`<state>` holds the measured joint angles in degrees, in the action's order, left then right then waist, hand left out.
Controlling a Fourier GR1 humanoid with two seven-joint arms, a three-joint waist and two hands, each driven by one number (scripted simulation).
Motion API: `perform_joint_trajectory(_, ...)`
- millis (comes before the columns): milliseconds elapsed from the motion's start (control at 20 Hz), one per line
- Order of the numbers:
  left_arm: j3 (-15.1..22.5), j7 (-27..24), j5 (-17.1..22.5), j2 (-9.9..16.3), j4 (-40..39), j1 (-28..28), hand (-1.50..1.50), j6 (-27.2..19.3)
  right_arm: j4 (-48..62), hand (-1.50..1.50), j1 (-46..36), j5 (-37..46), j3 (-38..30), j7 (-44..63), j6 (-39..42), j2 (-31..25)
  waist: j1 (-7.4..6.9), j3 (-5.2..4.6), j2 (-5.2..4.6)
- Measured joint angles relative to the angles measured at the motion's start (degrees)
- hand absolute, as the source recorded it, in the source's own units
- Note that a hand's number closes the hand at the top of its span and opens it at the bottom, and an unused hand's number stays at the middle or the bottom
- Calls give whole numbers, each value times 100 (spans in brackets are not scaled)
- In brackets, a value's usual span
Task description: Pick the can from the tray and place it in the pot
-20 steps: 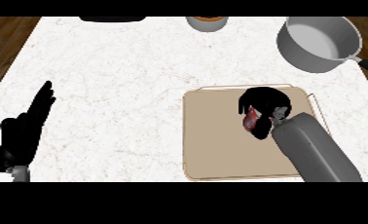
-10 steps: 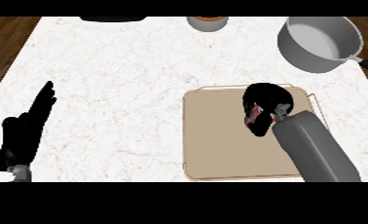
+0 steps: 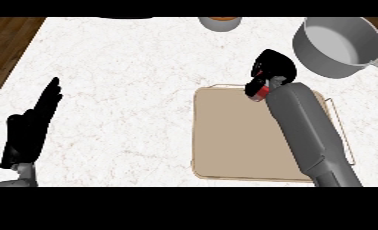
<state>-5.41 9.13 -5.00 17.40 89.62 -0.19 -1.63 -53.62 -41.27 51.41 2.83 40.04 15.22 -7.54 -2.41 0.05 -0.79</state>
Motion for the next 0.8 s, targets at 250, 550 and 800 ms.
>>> perform_joint_trajectory(250, -29, 3, -16, 5, 0, 9, 0, 5, 343, 150, -598, 782, 152, 467, -950, -82, 38, -4, 27)
perform_joint_trajectory(550, -21, -87, -91, -85, -131, 50, 0, -69, 214, 150, -1310, 1769, 433, 1294, -1599, -287, 126, -10, 63)
perform_joint_trajectory(800, -139, -152, -59, -43, -158, 85, 0, -32, 32, 150, -1478, 1936, 183, 1333, -2190, -493, 168, -7, 70)
